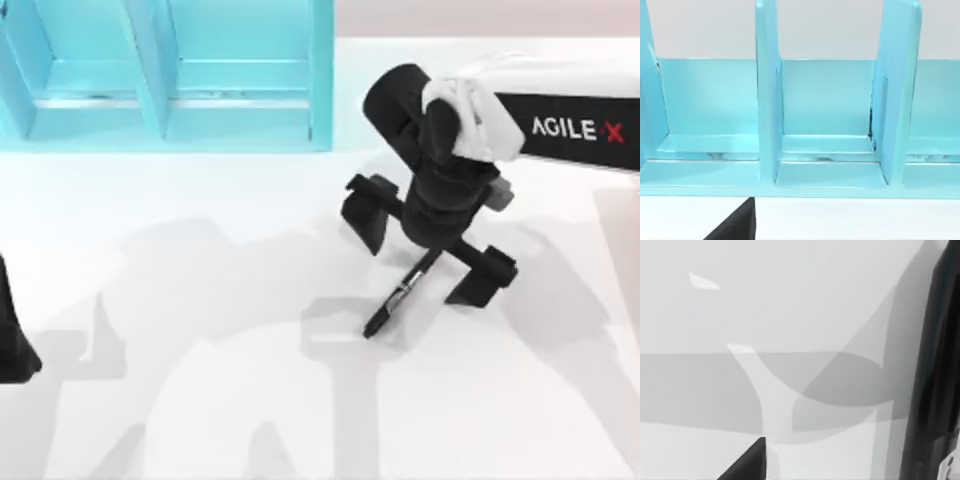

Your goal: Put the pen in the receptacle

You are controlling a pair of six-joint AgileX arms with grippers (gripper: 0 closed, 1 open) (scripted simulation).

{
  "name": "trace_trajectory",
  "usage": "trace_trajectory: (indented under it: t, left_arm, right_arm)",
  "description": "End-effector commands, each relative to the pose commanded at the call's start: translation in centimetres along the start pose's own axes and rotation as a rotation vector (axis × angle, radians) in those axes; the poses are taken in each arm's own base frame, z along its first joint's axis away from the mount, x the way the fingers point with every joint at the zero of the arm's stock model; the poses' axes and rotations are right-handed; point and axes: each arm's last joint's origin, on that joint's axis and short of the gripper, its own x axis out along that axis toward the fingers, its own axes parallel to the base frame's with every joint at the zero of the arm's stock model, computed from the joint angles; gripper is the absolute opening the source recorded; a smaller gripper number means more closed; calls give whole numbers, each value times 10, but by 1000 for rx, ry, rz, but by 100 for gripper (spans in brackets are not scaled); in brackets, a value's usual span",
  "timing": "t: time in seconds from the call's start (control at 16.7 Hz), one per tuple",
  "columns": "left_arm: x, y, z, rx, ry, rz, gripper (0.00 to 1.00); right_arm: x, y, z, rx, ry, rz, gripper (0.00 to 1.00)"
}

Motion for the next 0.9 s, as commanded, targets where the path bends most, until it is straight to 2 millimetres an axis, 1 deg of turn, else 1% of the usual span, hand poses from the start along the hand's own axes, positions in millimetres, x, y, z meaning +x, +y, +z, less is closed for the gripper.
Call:
trace_trajectory:
  t: [0.54, 0.6, 0.9]
  left_arm:
    - [0, 0, 0, 0, 0, 0, 100]
    - [0, 0, 0, 0, 0, 0, 100]
    - [0, 0, 0, 0, 0, 0, 100]
  right_arm:
    - [0, 0, 0, 0, 0, 0, 2]
    - [0, 0, 0, 0, 0, 0, 0]
    - [0, 0, 0, 0, 0, 0, 0]
